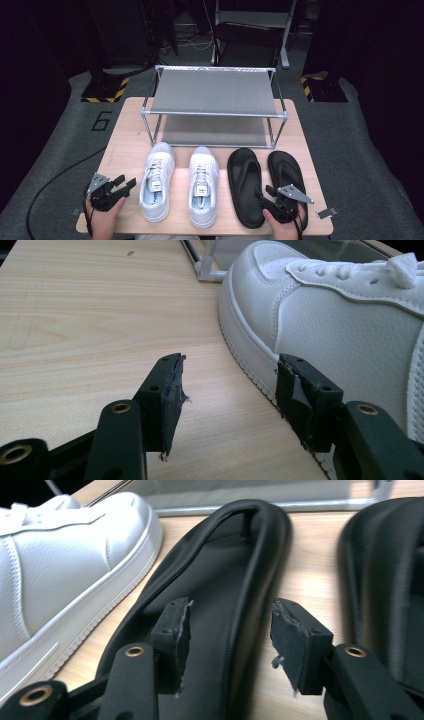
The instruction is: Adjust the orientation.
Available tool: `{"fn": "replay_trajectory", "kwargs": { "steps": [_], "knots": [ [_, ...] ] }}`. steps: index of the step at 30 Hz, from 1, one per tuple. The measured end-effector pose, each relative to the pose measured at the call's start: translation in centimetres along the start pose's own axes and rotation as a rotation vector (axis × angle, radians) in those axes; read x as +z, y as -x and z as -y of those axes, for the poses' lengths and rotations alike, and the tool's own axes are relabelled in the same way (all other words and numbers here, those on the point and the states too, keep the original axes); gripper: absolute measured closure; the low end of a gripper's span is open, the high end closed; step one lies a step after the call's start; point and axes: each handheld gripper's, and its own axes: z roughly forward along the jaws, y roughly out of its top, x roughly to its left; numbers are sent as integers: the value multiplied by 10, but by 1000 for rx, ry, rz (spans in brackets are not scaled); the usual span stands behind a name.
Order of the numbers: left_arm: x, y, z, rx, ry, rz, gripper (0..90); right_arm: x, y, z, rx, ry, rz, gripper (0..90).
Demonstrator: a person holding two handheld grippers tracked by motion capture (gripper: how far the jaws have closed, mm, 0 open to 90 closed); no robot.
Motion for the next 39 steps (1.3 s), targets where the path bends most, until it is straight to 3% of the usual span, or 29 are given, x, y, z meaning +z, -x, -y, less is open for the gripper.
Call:
{"fn": "replay_trajectory", "kwargs": {
  "steps": [3, 6, 9, 16, 24, 32, 39],
  "knots": [
    [-2, 1, 0, 6, -8, 3, 445, 2, -4, 2, -21, -15, 14, 500],
    [-3, 1, 0, 7, -9, 4, 444, 1, -3, 4, -2, -33, 31, 515],
    [-3, 2, 0, 10, -8, 1, 444, 0, -1, 6, 3, -47, 27, 617],
    [-1, 2, 0, 9, -6, 0, 443, 6, 0, 9, 39, -83, 19, 589],
    [-1, 3, 1, 11, 14, -11, 443, 10, 3, 8, 71, -63, 30, 672],
    [-1, 2, 0, 16, -6, -4, 443, 18, -1, 7, 66, -59, -5, 663],
    [-1, 2, 1, 13, 5, -10, 443, 18, -2, 12, 121, -81, -18, 522]
  ]
}}
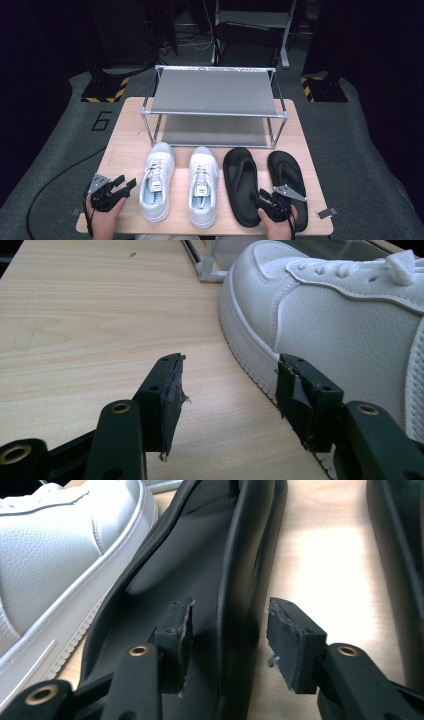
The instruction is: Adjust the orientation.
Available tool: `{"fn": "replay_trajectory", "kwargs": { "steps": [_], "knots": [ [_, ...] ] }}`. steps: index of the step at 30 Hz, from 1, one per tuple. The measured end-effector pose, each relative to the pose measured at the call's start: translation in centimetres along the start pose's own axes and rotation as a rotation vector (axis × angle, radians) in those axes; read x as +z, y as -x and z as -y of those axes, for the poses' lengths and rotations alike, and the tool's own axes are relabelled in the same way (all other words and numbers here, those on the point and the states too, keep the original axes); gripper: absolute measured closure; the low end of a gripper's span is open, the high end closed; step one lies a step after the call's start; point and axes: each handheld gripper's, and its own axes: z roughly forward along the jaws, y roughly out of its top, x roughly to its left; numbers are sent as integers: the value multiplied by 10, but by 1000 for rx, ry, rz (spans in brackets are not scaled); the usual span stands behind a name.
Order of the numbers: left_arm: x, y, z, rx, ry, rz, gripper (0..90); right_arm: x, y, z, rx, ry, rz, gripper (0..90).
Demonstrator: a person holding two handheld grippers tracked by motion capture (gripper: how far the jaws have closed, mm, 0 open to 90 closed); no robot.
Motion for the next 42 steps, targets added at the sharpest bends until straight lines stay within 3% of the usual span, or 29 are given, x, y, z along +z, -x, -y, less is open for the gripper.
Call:
{"fn": "replay_trajectory", "kwargs": {
  "steps": [8, 16, 20, 23, 27, 32, 41, 42],
  "knots": [
    [-1, -1, 0, -4, -6, 1, 443, 0, -7, 6, 36, -17, 5, 491],
    [0, 0, 0, 1, -2, 0, 442, 2, -5, 8, 84, -23, -37, 491],
    [0, 0, 0, -2, 5, -7, 443, 0, -4, 10, 98, -23, -26, 456],
    [-1, 0, 0, -5, 2, -6, 443, 0, -5, 11, 133, -34, -50, 491],
    [0, 1, 0, 4, 15, -12, 443, 2, -5, 11, 133, -28, -67, 512],
    [0, 1, 0, 3, 12, -16, 442, 0, 0, 11, 231, -30, -87, 573],
    [-1, 1, -1, 8, 11, -15, 443, -1, 5, 12, 291, -22, -112, 629],
    [-2, 0, -1, 7, 11, -15, 443, 0, 6, 13, 303, -4, -131, 636]
  ]
}}
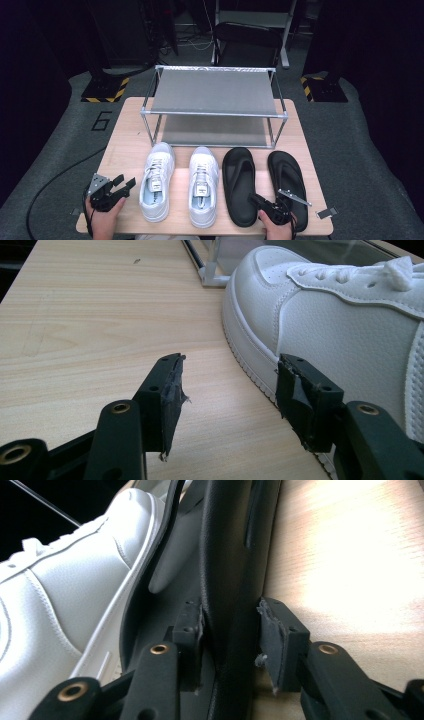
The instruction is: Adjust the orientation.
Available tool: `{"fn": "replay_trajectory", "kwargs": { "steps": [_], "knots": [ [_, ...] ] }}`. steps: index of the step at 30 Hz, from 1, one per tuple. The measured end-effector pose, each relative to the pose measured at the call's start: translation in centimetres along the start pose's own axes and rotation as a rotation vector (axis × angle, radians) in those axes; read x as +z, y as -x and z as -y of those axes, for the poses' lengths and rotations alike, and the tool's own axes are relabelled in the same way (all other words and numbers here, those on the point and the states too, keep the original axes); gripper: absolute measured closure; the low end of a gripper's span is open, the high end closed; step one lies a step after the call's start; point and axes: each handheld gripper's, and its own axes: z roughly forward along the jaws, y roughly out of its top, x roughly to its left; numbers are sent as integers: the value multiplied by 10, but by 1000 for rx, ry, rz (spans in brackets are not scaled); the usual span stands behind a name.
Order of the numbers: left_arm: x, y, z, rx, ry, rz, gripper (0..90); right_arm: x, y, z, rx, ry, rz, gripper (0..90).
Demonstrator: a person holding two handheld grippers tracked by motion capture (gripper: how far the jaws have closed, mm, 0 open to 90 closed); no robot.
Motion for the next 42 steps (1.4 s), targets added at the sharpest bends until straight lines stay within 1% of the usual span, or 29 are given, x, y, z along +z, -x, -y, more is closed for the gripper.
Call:
{"fn": "replay_trajectory", "kwargs": {
  "steps": [2, 5, 11, 14, 16, 17, 18, 19, 20, 21, 23, 24, 26, 27, 30, 31, 33, 34, 35, 37, 41, 42],
  "knots": [
    [0, 0, 0, -1, -3, 2, 443, -1, 0, 0, 18, -9, 0, 641],
    [0, 0, 0, -1, -4, 2, 443, 0, 0, 0, 3, 5, -8, 646],
    [0, -1, 0, -1, -2, 1, 443, -1, 0, 1, 11, 20, -4, 653],
    [-1, -1, 0, -2, -2, -1, 443, -1, 1, 1, 24, 29, -16, 653],
    [-1, -1, 0, -1, -1, -2, 443, -3, 3, 1, 31, 55, -20, 653],
    [-1, -1, 0, -5, -3, -2, 443, -4, 2, 1, 45, 50, -14, 653],
    [-1, -1, 0, -6, 0, -2, 443, -5, 4, 1, 42, 60, -24, 654],
    [-1, -1, -1, -7, 1, -2, 443, -6, 3, 1, 58, 53, -17, 654],
    [-1, -1, -1, -6, 1, -3, 443, -7, 3, 1, 57, 52, -15, 654],
    [-1, -1, -1, -6, 1, -3, 443, -6, 3, 1, 46, 63, -22, 655],
    [-1, -1, -1, -5, 1, -3, 443, -7, 2, 1, 35, 65, -18, 656],
    [-1, -1, -1, -5, 1, -3, 443, -8, 1, 1, 39, 61, -12, 656],
    [-1, 0, 0, -4, 5, -3, 443, -7, 1, 1, 36, 76, -26, 657],
    [-1, 0, 0, -4, 5, -3, 443, -8, 1, 1, 37, 71, -15, 657],
    [-1, -1, 0, -2, -1, -3, 443, -8, 0, 1, 39, 68, -23, 658],
    [0, -1, 0, -4, 4, -3, 443, -9, -1, 1, 56, 68, -25, 658],
    [-1, -1, -1, -2, -1, -1, 443, -9, 0, 1, 51, 68, -29, 658],
    [-1, -1, -1, -6, 0, 0, 443, -10, 0, 1, 68, 70, -33, 658],
    [-1, -1, -1, -7, 5, -2, 443, -11, 0, 0, 62, 64, -22, 657],
    [0, -1, 0, -10, 16, -6, 443, -12, 1, 0, 60, 65, -24, 657],
    [0, -1, 0, -10, 18, -6, 443, -16, -2, -1, 63, 63, -25, 658],
    [-1, -1, 0, -9, 16, -8, 443, -15, -1, -1, 51, 74, -32, 658]
  ]
}}
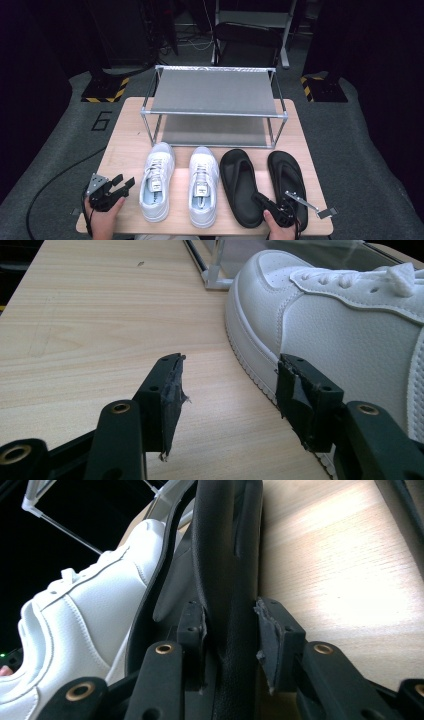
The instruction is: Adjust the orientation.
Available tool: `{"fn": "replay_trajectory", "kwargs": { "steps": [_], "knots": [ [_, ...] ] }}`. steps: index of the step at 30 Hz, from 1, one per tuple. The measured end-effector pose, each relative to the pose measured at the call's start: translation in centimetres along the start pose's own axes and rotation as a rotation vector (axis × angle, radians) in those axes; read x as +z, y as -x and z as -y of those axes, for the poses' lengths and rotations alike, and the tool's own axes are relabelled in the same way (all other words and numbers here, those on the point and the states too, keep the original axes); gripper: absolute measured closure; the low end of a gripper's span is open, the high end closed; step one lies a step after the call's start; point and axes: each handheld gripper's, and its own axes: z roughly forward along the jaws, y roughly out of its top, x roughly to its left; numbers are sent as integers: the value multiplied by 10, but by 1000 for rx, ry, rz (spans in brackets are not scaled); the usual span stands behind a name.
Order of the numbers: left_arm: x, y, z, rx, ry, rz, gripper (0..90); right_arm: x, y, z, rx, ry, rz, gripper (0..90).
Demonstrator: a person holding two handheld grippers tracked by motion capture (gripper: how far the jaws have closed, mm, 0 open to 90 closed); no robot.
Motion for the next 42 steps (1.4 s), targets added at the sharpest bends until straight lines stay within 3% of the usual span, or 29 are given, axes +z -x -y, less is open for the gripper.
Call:
{"fn": "replay_trajectory", "kwargs": {
  "steps": [6, 9, 16, 20, 25, 35, 42],
  "knots": [
    [0, 0, 0, -3, 3, -2, 443, -3, -1, -2, 11, -9, 24, 660],
    [-2, -2, -1, -1, -12, 5, 443, -4, 1, -3, 57, 6, -1, 660],
    [-2, -1, -1, 2, -12, 4, 443, -6, -1, -7, 67, 23, -17, 660],
    [-2, -1, -1, 1, -14, 5, 444, -8, -1, -9, 42, 32, -8, 660],
    [-2, -1, -1, 3, -5, 2, 444, -10, 1, -13, 73, 54, -12, 660],
    [-2, -1, -1, 1, -3, 4, 444, -12, 0, -16, 65, 76, 5, 661],
    [-2, -1, -1, 1, -2, 5, 444, -14, -3, -25, 75, 98, -16, 661]
  ]
}}
